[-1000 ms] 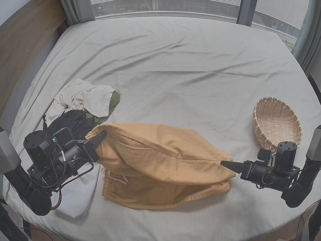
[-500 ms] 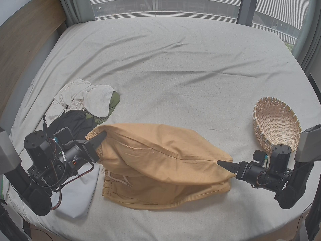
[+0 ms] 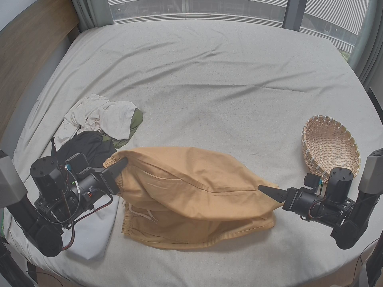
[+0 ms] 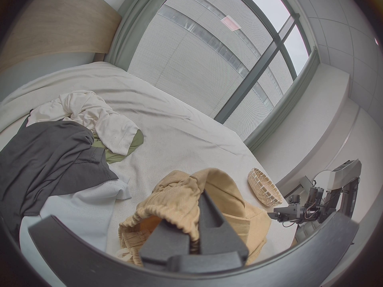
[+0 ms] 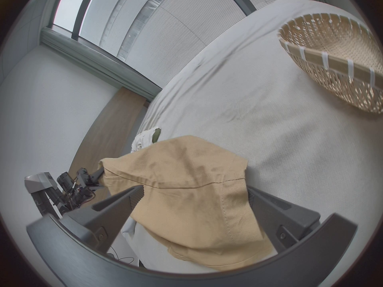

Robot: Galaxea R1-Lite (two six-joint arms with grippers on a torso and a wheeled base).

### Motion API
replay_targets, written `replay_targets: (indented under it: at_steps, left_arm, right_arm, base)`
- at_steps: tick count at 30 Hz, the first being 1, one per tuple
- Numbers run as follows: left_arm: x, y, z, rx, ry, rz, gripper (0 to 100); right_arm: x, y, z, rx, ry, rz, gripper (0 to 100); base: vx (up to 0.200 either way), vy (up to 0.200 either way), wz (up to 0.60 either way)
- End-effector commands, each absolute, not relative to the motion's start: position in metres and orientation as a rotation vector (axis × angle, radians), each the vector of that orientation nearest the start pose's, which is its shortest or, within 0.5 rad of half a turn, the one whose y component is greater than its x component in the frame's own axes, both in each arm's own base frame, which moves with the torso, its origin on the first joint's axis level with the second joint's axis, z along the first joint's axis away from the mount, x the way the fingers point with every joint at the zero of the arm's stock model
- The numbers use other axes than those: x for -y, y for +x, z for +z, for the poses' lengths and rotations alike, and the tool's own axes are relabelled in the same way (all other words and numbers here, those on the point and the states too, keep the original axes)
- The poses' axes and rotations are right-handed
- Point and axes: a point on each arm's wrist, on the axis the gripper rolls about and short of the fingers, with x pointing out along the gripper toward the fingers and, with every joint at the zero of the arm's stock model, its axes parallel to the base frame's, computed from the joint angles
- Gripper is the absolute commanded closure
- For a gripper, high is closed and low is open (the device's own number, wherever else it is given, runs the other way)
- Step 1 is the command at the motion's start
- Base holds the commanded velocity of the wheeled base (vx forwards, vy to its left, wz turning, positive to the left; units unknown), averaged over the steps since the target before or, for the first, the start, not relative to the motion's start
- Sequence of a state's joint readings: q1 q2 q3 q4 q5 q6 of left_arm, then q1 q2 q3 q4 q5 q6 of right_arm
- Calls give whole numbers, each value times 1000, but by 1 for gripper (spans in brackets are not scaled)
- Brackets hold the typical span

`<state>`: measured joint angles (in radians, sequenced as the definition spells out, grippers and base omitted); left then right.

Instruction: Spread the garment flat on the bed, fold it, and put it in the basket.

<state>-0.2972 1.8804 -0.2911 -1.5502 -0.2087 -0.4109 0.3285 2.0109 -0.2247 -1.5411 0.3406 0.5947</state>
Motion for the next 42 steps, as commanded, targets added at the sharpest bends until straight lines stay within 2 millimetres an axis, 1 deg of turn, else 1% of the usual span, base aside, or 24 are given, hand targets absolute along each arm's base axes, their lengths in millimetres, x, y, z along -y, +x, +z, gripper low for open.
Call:
replay_targets:
  at_steps: [1, 11, 17, 21, 24, 28, 32, 39, 42]
  left_arm:
    - [83, 253, 106, -143, -400, -492, 100]
    - [82, 252, 107, -139, -401, -489, 100]
    - [82, 251, 107, -139, -401, -492, 100]
    - [83, 251, 107, -138, -401, -493, 100]
    - [83, 252, 107, -137, -401, -495, 100]
    - [83, 252, 108, -135, -401, -494, 100]
    - [83, 252, 107, -138, -401, -492, 100]
    - [82, 252, 107, -135, -399, -491, 100]
    - [82, 253, 108, -134, -399, -491, 100]
  right_arm:
    - [-92, 243, 70, -407, 571, 590, 0]
    - [-91, 245, 69, -408, 573, 598, 0]
    - [-86, 261, 49, -453, 574, 545, 0]
    - [-87, 270, 43, -455, 578, 549, 0]
    - [-89, 273, 42, -452, 577, 556, 0]
    - [-92, 271, 45, -455, 579, 586, 0]
    - [-95, 266, 57, -424, 577, 619, 0]
    - [-97, 259, 72, -382, 572, 650, 0]
    - [-99, 258, 72, -386, 571, 669, 0]
  base:
    - [0, 0, 0]
    - [0, 0, 0]
    - [0, 0, 0]
    - [0, 0, 0]
    - [0, 0, 0]
    - [0, 0, 0]
    - [0, 0, 0]
    - [0, 0, 0]
    - [0, 0, 0]
